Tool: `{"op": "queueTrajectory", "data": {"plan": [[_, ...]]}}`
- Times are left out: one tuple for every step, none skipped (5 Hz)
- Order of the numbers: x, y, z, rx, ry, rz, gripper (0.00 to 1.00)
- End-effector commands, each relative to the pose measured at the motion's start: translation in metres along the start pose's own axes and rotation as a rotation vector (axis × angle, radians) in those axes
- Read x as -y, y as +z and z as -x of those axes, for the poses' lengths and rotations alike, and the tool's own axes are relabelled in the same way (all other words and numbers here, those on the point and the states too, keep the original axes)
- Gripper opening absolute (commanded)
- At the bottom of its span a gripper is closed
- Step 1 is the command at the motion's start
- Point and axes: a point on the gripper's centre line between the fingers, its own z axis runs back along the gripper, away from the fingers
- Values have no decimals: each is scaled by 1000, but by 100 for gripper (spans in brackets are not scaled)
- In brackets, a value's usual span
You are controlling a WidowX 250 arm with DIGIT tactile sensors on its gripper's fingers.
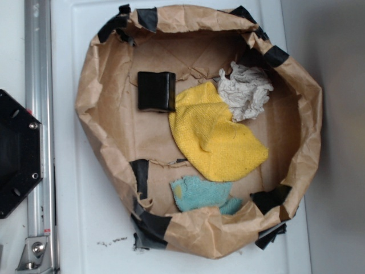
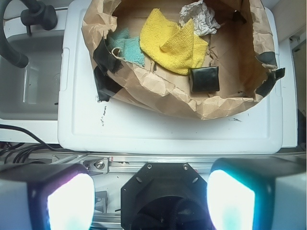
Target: Grab the black box.
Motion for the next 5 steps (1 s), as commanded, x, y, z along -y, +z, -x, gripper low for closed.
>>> {"op": "queueTrajectory", "data": {"plan": [[0,0,0,0,0,0,100],[-14,-53,-36,-131,13,-44,100],[-26,-96,-65,-212,9,-77,100],[-40,-122,-76,-239,11,-58,100],[-47,-148,-85,-282,-25,-88,100]]}}
